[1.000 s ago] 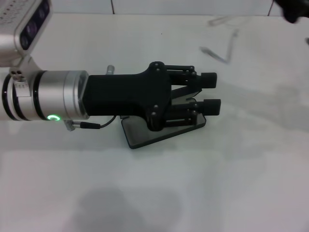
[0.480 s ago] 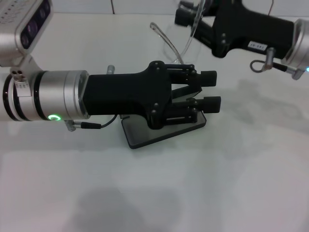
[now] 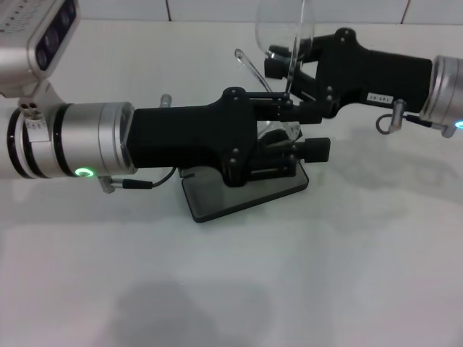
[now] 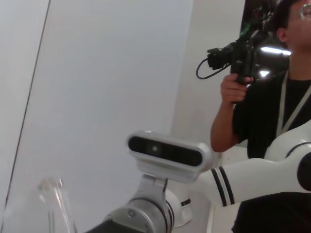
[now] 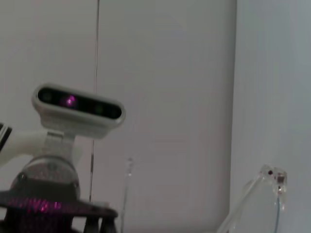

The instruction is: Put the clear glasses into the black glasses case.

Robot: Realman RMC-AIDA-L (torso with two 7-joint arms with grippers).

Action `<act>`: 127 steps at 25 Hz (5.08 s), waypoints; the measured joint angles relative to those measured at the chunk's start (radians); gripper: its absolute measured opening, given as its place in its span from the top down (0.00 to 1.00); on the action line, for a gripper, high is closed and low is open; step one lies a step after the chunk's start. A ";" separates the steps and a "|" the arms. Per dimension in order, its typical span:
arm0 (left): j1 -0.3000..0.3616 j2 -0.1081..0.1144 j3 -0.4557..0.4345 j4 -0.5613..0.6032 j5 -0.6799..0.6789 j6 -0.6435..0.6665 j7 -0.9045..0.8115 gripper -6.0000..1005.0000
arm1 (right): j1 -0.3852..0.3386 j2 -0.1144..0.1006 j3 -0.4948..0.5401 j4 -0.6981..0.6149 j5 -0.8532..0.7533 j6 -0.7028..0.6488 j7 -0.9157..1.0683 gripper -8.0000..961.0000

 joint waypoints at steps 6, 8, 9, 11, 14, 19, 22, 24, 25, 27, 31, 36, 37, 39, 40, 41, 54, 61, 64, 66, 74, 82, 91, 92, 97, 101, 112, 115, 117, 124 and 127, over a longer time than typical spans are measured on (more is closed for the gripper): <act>-0.004 0.000 0.001 -0.001 -0.007 -0.003 -0.003 0.36 | -0.002 0.001 -0.001 -0.017 -0.100 0.007 0.005 0.87; -0.001 0.000 0.001 -0.002 -0.010 -0.004 -0.003 0.36 | -0.004 0.001 -0.001 -0.025 -0.127 0.008 0.008 0.87; -0.001 0.000 0.001 -0.002 -0.010 -0.006 -0.003 0.36 | -0.007 0.000 -0.001 -0.027 -0.139 0.008 0.008 0.87; -0.002 0.000 0.000 -0.002 -0.010 -0.012 -0.004 0.36 | -0.015 -0.001 -0.001 -0.038 -0.159 0.007 0.008 0.87; -0.006 0.000 0.003 -0.002 -0.010 -0.018 -0.009 0.35 | -0.032 -0.002 -0.001 -0.061 -0.183 -0.003 0.009 0.87; -0.007 0.000 0.006 -0.002 -0.011 -0.024 -0.014 0.35 | -0.054 -0.003 -0.003 -0.097 -0.210 -0.051 0.036 0.87; -0.009 0.000 0.006 -0.002 -0.011 -0.024 -0.014 0.35 | -0.055 -0.005 0.002 -0.113 -0.246 -0.067 0.077 0.87; -0.010 0.000 0.006 -0.001 -0.011 -0.024 -0.015 0.35 | -0.056 -0.005 0.009 -0.118 -0.261 -0.063 0.095 0.87; -0.010 0.000 0.006 -0.001 -0.011 -0.024 -0.015 0.35 | -0.058 -0.005 0.018 -0.118 -0.262 -0.060 0.096 0.87; -0.010 0.000 0.005 0.001 -0.011 -0.024 -0.015 0.35 | -0.068 -0.004 0.060 -0.118 -0.263 -0.048 0.097 0.87; -0.010 0.000 0.002 0.003 -0.011 -0.024 -0.015 0.35 | -0.078 -0.002 0.124 -0.115 -0.256 -0.047 0.098 0.87; -0.010 0.000 0.003 0.002 -0.010 -0.024 -0.013 0.34 | -0.076 -0.001 0.142 -0.114 -0.254 -0.062 0.098 0.87; -0.011 0.000 0.005 0.003 -0.010 -0.024 -0.012 0.34 | -0.074 0.000 0.140 -0.112 -0.254 -0.065 0.099 0.87; -0.010 0.000 0.006 0.004 -0.010 -0.024 -0.012 0.34 | -0.069 0.003 0.132 -0.107 -0.254 -0.070 0.100 0.87; -0.010 0.000 0.006 0.005 -0.010 -0.025 -0.012 0.34 | -0.068 0.004 0.124 -0.105 -0.254 -0.073 0.100 0.87; -0.010 0.000 0.005 0.006 -0.010 -0.024 -0.013 0.34 | -0.067 0.004 0.113 -0.105 -0.254 -0.076 0.100 0.87; -0.010 0.002 0.000 0.006 -0.007 -0.024 -0.015 0.33 | -0.076 0.003 0.102 -0.103 -0.256 -0.172 0.095 0.86; -0.006 0.007 -0.009 0.008 -0.013 -0.018 -0.015 0.33 | -0.126 0.002 0.190 -0.113 -0.253 -0.055 0.082 0.86; 0.000 0.008 -0.038 0.008 -0.004 -0.054 -0.016 0.33 | -0.152 0.001 0.231 -0.114 -0.253 -0.028 0.076 0.86; 0.005 0.010 -0.053 0.008 0.012 -0.121 -0.016 0.33 | -0.175 -0.003 0.248 -0.115 -0.255 -0.024 0.076 0.86; -0.022 0.020 -0.050 0.073 0.271 -0.395 -0.156 0.32 | -0.243 -0.017 0.254 -0.142 -0.262 -0.032 0.084 0.86; -0.047 0.001 0.015 0.198 0.505 -0.466 -0.354 0.32 | -0.275 -0.027 0.253 -0.152 -0.264 -0.031 0.085 0.86; -0.039 -0.002 0.036 0.214 0.493 -0.483 -0.324 0.30 | -0.264 -0.025 0.247 -0.165 -0.317 -0.049 0.085 0.86; -0.031 -0.002 0.035 0.218 0.465 -0.477 -0.309 0.30 | -0.262 -0.023 0.246 -0.180 -0.343 -0.062 0.085 0.86; 0.018 0.004 -0.025 0.225 0.273 -0.376 -0.202 0.30 | -0.250 -0.003 0.196 -0.306 -0.467 -0.088 0.137 0.86; 0.077 0.003 -0.099 0.218 0.138 -0.327 -0.123 0.30 | -0.241 0.000 0.023 -0.432 -0.494 0.035 0.192 0.86; 0.163 0.004 -0.119 0.201 0.044 -0.303 -0.109 0.31 | -0.245 0.006 -0.538 -0.684 -0.718 0.567 0.305 0.86; 0.172 0.006 -0.119 0.199 0.038 -0.299 -0.108 0.31 | -0.261 0.007 -0.616 -0.697 -0.745 0.668 0.303 0.86; 0.173 0.007 -0.119 0.197 0.038 -0.299 -0.108 0.31 | -0.272 0.007 -0.671 -0.701 -0.763 0.739 0.299 0.86; 0.158 0.009 -0.119 0.193 0.046 -0.305 -0.115 0.31 | -0.288 0.009 -0.904 -0.672 -0.818 1.071 0.296 0.86; 0.155 0.009 -0.118 0.192 0.049 -0.305 -0.116 0.31 | -0.289 0.009 -0.948 -0.663 -0.823 1.135 0.295 0.86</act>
